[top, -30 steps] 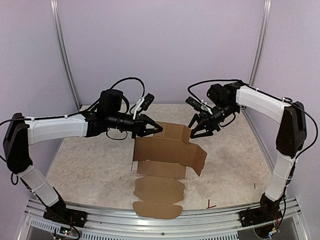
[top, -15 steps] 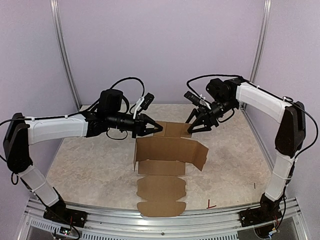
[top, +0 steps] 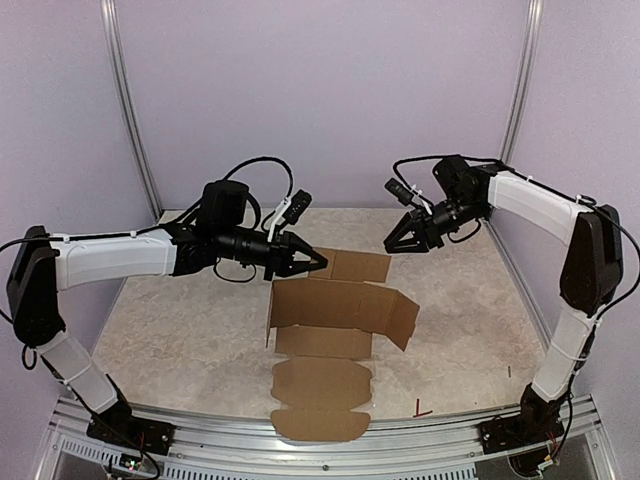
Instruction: Fold the paper box
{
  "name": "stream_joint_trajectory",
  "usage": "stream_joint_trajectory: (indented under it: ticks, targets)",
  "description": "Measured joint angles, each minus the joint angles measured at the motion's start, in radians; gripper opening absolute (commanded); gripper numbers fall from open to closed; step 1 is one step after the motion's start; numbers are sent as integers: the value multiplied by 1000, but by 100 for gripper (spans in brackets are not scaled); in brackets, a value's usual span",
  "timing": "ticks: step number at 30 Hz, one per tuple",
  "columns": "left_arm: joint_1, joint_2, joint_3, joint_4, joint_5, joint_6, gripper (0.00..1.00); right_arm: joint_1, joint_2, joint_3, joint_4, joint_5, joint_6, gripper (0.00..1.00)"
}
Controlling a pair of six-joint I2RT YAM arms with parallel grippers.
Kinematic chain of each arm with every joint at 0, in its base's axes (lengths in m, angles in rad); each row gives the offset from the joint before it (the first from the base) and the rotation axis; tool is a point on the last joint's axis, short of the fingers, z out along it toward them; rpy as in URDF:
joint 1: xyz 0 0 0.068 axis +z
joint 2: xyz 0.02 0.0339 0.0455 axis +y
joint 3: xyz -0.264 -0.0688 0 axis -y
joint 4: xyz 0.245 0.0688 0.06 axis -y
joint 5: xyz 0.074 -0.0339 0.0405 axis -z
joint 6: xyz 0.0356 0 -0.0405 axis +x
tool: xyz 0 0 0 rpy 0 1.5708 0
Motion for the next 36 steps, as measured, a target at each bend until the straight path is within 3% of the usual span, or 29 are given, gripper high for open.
stream_joint_trajectory:
  ticks: [12, 36]
  targets:
    - [3, -1, -7, 36, -29, -19, 0, 120, 0, -26, -11, 29, -50, 39]
    - [11, -5, -14, 80, -3, -45, 0, 125, 29, 51, -153, -42, -163, 40]
